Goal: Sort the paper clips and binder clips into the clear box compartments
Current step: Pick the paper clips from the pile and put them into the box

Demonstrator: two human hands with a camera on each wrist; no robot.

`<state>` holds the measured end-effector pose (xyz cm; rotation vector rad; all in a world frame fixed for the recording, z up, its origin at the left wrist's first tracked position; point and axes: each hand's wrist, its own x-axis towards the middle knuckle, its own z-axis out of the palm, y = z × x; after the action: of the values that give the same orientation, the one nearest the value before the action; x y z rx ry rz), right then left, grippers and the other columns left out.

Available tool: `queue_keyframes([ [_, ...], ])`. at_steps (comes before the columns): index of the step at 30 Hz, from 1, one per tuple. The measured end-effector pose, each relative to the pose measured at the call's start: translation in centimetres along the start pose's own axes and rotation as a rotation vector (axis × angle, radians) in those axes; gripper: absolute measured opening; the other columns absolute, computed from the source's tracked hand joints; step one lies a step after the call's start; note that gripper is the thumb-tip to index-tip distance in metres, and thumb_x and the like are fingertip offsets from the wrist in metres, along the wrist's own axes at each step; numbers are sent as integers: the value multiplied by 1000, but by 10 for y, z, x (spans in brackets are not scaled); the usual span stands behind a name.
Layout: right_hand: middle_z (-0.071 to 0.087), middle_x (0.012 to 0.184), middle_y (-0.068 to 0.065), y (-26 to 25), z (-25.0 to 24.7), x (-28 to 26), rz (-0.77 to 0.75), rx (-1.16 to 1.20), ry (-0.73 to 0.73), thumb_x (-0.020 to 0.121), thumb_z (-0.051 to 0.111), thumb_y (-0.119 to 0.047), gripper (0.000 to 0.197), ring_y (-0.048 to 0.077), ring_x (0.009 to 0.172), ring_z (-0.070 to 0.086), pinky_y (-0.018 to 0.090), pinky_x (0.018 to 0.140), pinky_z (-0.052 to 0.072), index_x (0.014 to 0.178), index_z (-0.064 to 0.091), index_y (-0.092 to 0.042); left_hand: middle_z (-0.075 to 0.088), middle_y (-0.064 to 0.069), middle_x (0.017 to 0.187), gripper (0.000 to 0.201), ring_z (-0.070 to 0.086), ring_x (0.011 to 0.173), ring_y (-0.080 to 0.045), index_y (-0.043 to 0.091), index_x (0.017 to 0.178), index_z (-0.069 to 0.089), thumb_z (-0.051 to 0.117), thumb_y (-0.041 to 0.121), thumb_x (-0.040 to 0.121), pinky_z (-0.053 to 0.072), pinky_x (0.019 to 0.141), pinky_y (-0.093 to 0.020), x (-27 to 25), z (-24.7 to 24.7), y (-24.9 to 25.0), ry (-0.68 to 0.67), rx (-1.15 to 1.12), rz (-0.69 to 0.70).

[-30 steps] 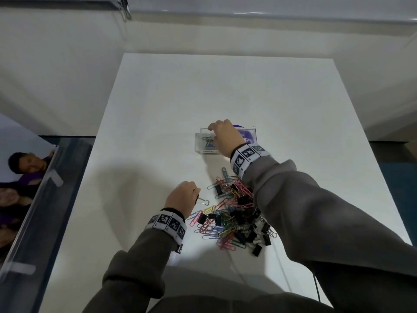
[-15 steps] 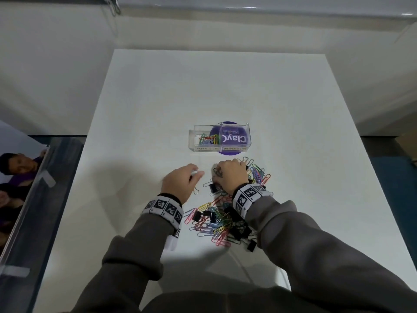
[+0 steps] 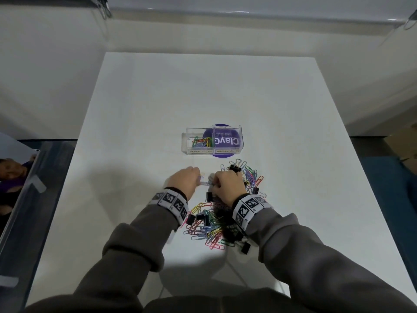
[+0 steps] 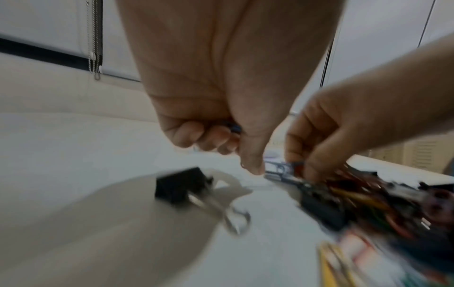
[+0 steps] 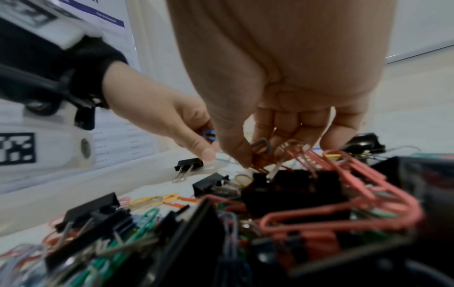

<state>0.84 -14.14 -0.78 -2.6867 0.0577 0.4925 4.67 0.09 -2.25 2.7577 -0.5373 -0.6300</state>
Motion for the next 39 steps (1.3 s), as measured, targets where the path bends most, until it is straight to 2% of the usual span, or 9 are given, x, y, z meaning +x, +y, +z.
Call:
queue_keyframes([
  [6, 67, 95, 9, 12, -5, -3, 15, 93, 121, 85, 54, -18, 12, 29, 102, 49, 39, 93, 30, 90, 63, -12, 55, -8, 104, 14, 54, 93, -25, 8, 103, 51, 47, 17, 94, 49, 80, -38, 38, -60, 5, 249, -55, 37],
  [12, 68, 84, 11, 14, -11, 2, -11, 221, 190, 86, 55, -22, 15, 31, 87, 58, 39, 85, 44, 83, 62, -9, 56, -15, 117, 25, 53, 104, -32, 7, 116, 51, 49, 16, 93, 46, 87, -43, 68, -69, 4, 88, -6, 22],
  [16, 69, 85, 13, 10, -25, 10, -41, 368, 203, 87, 55, -13, 11, 29, 80, 62, 37, 74, 51, 83, 62, -5, 57, -21, 117, 32, 52, 108, -35, 11, 125, 53, 48, 13, 93, 44, 92, -40, 52, -62, 2, 196, -122, 18],
  [20, 66, 78, 9, -5, -48, 34, -89, 472, 226, 88, 55, -9, 10, 24, 71, 61, 36, 72, 54, 81, 61, -7, 62, -5, 118, 24, 48, 109, -28, 16, 111, 63, 48, 12, 92, 38, 93, -39, 16, -40, -11, 326, -118, 49],
  [23, 65, 76, 10, -22, -69, 56, -144, 506, 264, 87, 54, -7, 9, 24, 69, 60, 36, 68, 51, 80, 60, -7, 68, -4, 102, 17, 55, 95, -26, 15, 95, 68, 53, 11, 89, 40, 84, -38, -20, -10, -21, 356, -164, 62],
  [26, 69, 87, 15, -34, -79, 75, -175, 438, 254, 87, 53, -5, 10, 29, 81, 64, 41, 75, 54, 87, 63, -2, 69, -1, 93, 11, 56, 86, -20, 18, 87, 68, 58, 16, 87, 39, 80, -31, -55, 19, -25, 281, -164, -3],
  [31, 68, 109, 14, -36, -67, 86, -164, 292, 158, 89, 49, -2, 23, 30, 103, 59, 41, 94, 47, 105, 65, -3, 63, 1, 79, 25, 57, 77, -24, 19, 78, 66, 48, 36, 78, 44, 73, -36, -94, 41, -26, 291, -290, -92],
  [34, 68, 105, 15, -32, -56, 69, -194, 291, 195, 89, 49, -1, 21, 29, 99, 60, 42, 91, 49, 102, 66, -2, 61, 1, 85, 8, 56, 83, -22, 19, 86, 67, 64, 24, 80, 41, 76, -35, -106, 47, -24, 273, -309, -90],
  [39, 69, 97, 9, -23, -15, -3, -264, 183, -28, 87, 52, -6, 17, 24, 96, 56, 34, 89, 45, 93, 68, -8, 55, 1, 105, 35, 49, 99, -17, 22, 114, 60, 66, 25, 81, 38, 87, -30, -110, 54, -23, 158, -323, -6],
])
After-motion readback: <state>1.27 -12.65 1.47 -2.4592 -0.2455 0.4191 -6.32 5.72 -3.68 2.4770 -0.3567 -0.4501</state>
